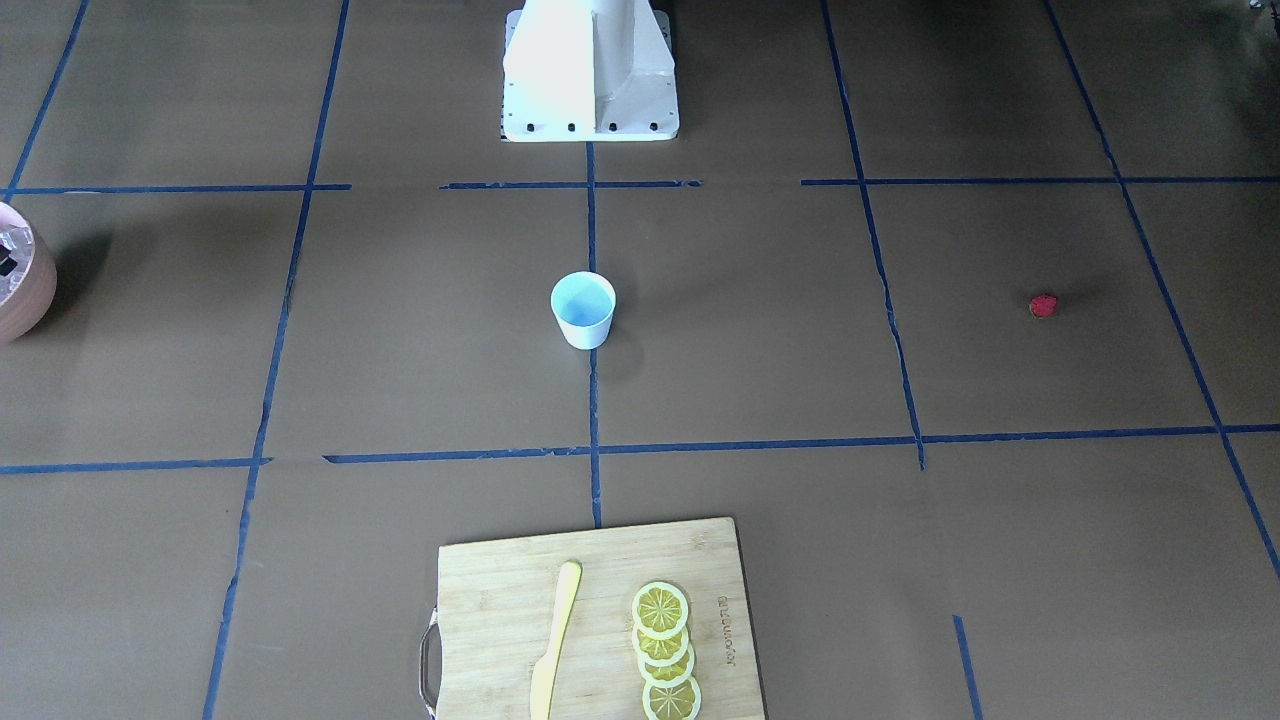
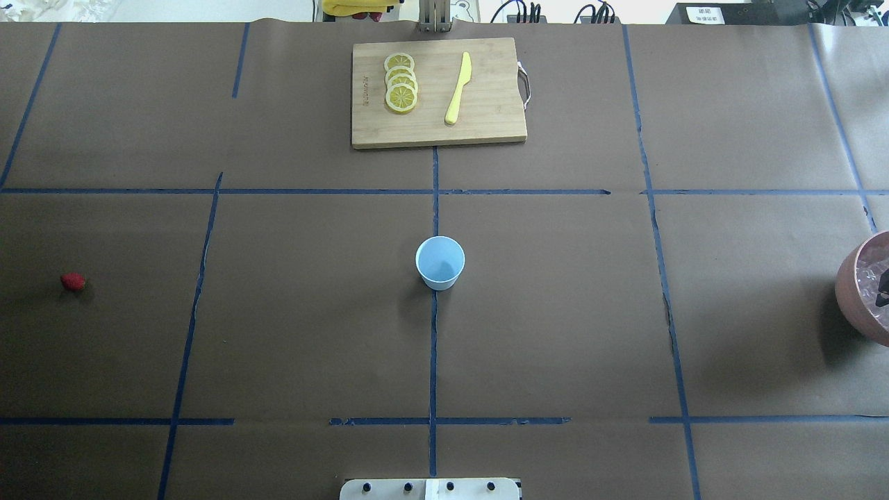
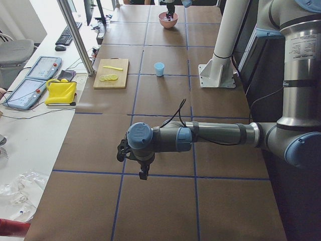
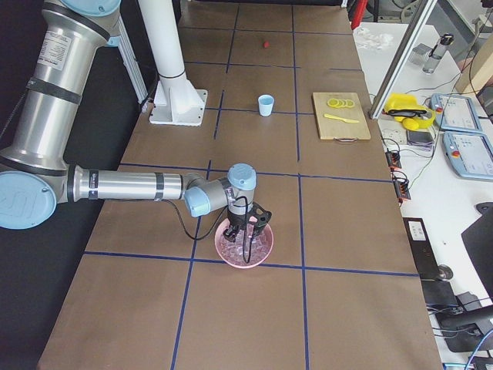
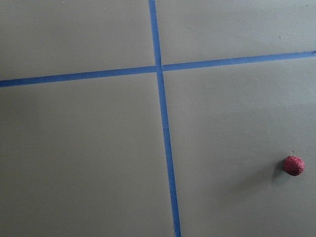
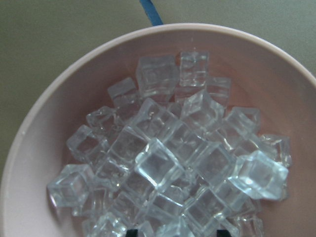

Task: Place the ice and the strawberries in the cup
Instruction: 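Lower the right gripper into the pink bowl and grasp an ice cube, then carry the ice cube with the right gripper over the light-blue cup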

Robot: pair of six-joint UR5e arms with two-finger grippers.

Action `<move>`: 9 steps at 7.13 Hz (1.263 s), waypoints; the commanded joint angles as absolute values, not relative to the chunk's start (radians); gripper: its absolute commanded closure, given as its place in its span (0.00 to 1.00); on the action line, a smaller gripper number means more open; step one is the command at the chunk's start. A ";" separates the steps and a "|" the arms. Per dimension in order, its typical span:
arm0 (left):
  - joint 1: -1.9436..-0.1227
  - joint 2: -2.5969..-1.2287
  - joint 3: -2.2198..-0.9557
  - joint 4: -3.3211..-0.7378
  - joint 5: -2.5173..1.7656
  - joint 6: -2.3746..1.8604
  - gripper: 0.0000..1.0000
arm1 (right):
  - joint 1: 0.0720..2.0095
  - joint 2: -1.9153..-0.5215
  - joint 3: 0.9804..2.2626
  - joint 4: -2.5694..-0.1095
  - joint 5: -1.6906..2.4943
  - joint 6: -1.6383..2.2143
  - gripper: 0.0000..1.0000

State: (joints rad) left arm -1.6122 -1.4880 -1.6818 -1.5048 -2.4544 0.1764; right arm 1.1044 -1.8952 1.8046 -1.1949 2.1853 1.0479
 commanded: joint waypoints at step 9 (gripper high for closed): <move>-1.615 -1.474 -1.712 -1.505 -2.480 0.181 0.00 | 1.080 -1.780 2.064 -1.207 2.227 1.320 0.99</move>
State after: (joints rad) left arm -1.6139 -1.4840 -1.6971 -1.5048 -2.4790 0.1790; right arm 1.1002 -1.8437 2.0222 -1.2055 2.2026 1.2087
